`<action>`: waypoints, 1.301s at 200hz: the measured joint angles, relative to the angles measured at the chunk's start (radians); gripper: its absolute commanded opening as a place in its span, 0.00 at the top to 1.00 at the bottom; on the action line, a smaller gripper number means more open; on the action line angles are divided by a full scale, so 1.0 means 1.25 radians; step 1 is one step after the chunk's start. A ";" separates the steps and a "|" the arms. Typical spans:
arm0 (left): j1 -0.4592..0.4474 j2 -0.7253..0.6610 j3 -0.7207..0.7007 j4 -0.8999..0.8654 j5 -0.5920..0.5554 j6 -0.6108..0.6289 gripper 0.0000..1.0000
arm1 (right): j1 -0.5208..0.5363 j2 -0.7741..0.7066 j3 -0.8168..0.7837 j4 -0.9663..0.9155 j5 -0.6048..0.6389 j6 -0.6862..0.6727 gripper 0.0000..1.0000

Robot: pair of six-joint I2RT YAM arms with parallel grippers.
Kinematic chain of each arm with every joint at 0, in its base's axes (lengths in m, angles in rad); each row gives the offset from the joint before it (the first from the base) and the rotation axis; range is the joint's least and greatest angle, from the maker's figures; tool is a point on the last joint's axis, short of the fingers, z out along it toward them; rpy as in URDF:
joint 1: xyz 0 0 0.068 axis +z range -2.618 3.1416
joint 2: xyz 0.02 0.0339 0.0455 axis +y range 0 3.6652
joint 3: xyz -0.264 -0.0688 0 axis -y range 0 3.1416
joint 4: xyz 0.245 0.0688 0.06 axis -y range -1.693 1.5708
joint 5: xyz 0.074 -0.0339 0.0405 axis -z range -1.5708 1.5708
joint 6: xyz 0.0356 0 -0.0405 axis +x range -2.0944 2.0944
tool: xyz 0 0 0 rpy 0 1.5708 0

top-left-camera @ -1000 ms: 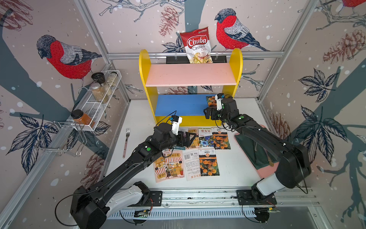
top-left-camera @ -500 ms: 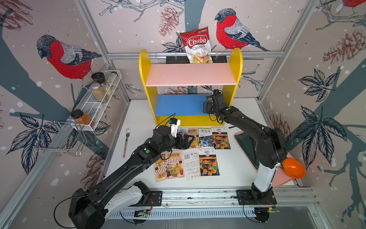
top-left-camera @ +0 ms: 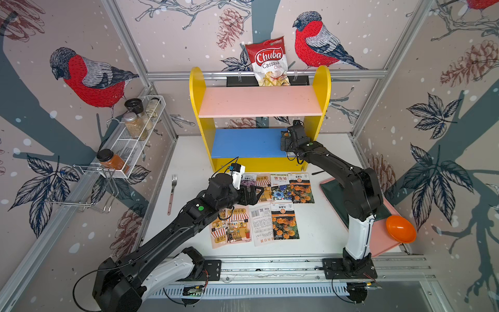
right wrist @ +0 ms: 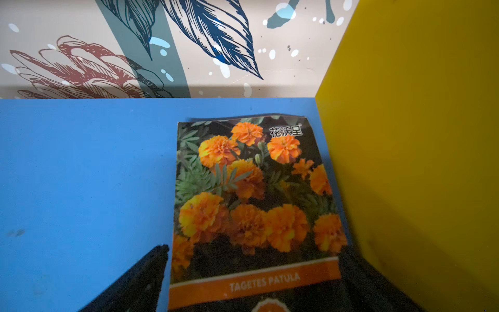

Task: Take the seed bag off the shelf
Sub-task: Pick up the seed packet from the shelf.

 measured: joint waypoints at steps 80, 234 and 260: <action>0.000 -0.017 0.000 0.000 -0.021 -0.004 0.03 | 0.005 0.007 -0.009 -0.014 -0.035 -0.002 0.00; 0.000 -0.027 0.000 0.000 -0.025 -0.004 0.04 | 0.141 -0.125 -0.166 0.000 -0.096 0.028 0.00; 0.000 -0.027 0.000 0.000 -0.025 -0.004 0.04 | 0.145 -0.136 -0.165 -0.009 -0.100 0.039 0.00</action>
